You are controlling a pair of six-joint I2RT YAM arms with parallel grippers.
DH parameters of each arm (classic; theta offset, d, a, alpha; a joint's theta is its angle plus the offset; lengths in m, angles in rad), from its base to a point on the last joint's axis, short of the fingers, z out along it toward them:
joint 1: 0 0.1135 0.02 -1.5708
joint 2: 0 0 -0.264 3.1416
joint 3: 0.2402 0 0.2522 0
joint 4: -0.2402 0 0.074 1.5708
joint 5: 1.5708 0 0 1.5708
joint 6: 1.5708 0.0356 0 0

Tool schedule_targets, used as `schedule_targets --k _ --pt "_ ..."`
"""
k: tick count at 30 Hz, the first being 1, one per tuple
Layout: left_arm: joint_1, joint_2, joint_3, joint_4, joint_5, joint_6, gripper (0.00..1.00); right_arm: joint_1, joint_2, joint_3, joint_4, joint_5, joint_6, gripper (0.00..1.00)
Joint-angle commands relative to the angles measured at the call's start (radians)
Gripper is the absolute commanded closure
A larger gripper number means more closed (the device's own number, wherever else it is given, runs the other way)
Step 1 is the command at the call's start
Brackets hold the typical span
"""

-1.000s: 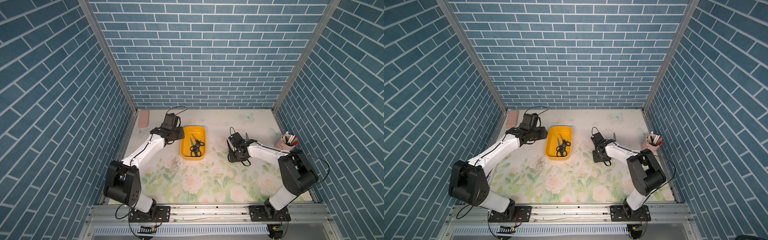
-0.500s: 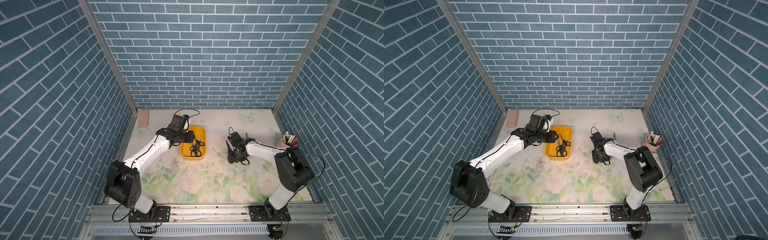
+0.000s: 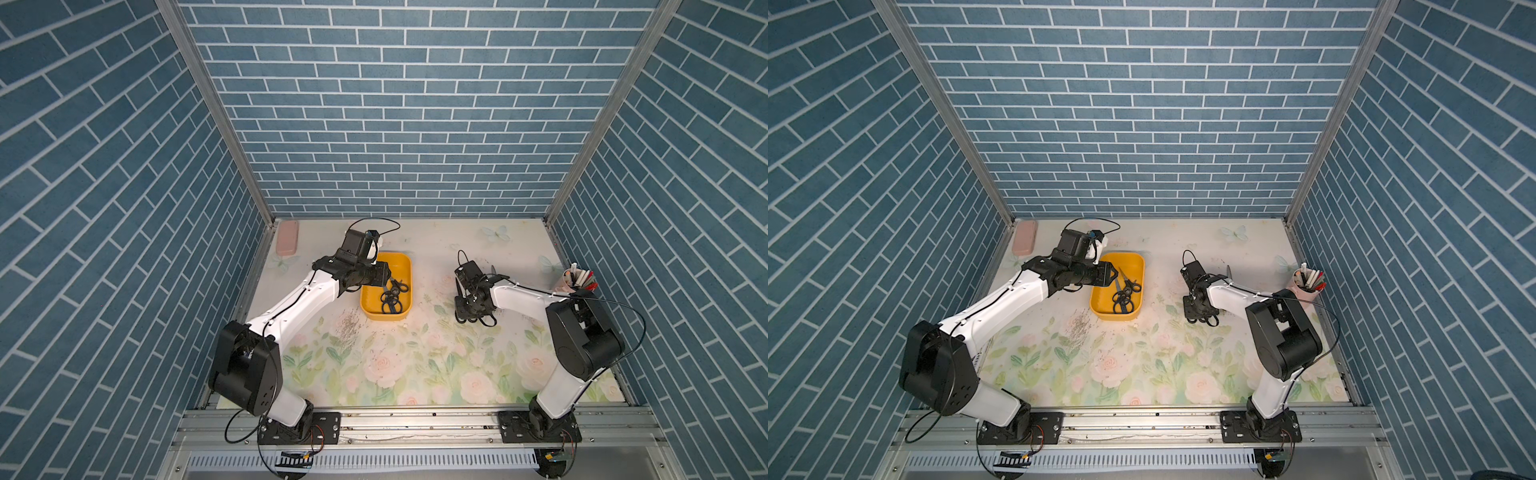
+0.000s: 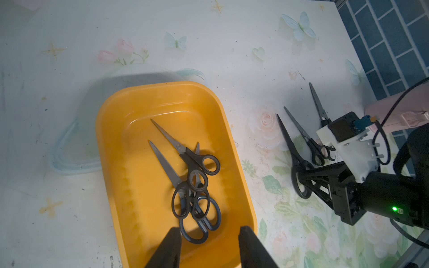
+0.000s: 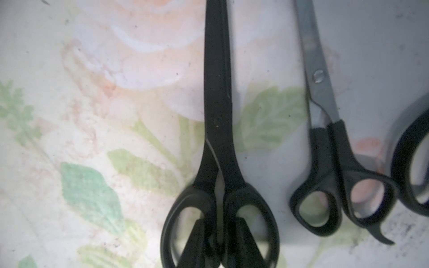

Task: Put the scissors into the storage box
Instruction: Place the scissors in the storage box.

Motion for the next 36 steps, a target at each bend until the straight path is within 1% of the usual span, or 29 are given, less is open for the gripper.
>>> schedule_targets --k 1,3,6,8,10,12,15,17,20,24,26,31,32,36 --pt "0.0 -0.013 -0.011 0.014 0.028 0.04 0.49 -0.002 -0.015 0.019 -0.066 -0.001 -0.035 1.0" --pt "0.01 -0.028 -0.03 0.039 0.018 0.012 0.4 0.005 -0.06 0.059 -0.082 -0.014 -0.056 1.0" --pt "0.081 -0.068 -0.099 0.142 0.089 -0.075 0.39 0.035 -0.104 0.162 -0.102 -0.078 -0.1 1.0" --pt "0.13 -0.099 -0.147 0.193 0.078 -0.128 0.37 0.082 -0.093 0.261 -0.125 -0.106 -0.117 1.0" --pt "0.156 -0.123 -0.175 0.206 0.024 -0.149 0.34 0.137 -0.055 0.36 -0.142 -0.134 -0.119 1.0" --pt "0.182 -0.142 -0.199 0.205 -0.025 -0.173 0.33 0.189 -0.004 0.44 -0.123 -0.174 -0.096 1.0" --pt "0.252 -0.171 -0.258 0.217 -0.034 -0.237 0.32 0.242 0.093 0.522 -0.057 -0.221 -0.015 1.0" --pt "0.286 -0.195 -0.295 0.227 -0.029 -0.263 0.32 0.262 0.176 0.604 -0.062 -0.222 0.036 1.0" --pt "0.289 -0.221 -0.307 0.209 -0.055 -0.249 0.32 0.285 0.254 0.694 -0.078 -0.189 0.098 1.0" --pt "0.289 -0.228 -0.299 0.173 -0.091 -0.223 0.32 0.308 0.278 0.681 -0.054 -0.164 0.166 1.0" --pt "0.289 -0.225 -0.301 0.171 -0.095 -0.211 0.32 0.319 0.272 0.655 -0.041 -0.125 0.186 1.0" --pt "0.289 -0.203 -0.305 0.191 -0.081 -0.214 0.32 0.334 0.295 0.648 -0.029 -0.143 0.192 1.0" --pt "0.289 -0.199 -0.306 0.196 -0.079 -0.215 0.32 0.337 0.298 0.649 -0.025 -0.144 0.192 0.99" --pt "0.289 -0.187 -0.304 0.197 -0.078 -0.208 0.32 0.347 0.302 0.656 -0.021 -0.145 0.196 0.85"
